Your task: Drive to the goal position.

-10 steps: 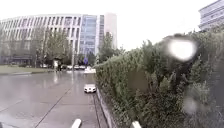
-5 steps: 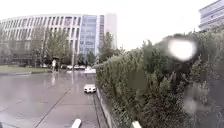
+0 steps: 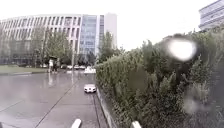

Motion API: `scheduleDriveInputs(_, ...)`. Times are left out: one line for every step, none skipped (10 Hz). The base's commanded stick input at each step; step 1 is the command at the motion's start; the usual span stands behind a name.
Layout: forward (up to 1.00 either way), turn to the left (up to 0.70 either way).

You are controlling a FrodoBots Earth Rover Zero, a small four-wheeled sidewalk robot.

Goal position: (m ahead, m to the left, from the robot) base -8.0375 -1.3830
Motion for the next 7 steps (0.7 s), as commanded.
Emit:
scheduleDriveInputs(0.04,0.00)
scheduleDriveInputs(0.04,0.00)
scheduleDriveInputs(0.04,0.00)
scheduleDriveInputs(0.04,0.00)
scheduleDriveInputs(0.04,0.00)
scheduleDriveInputs(0.04,0.00)
scheduleDriveInputs(0.05,0.00)
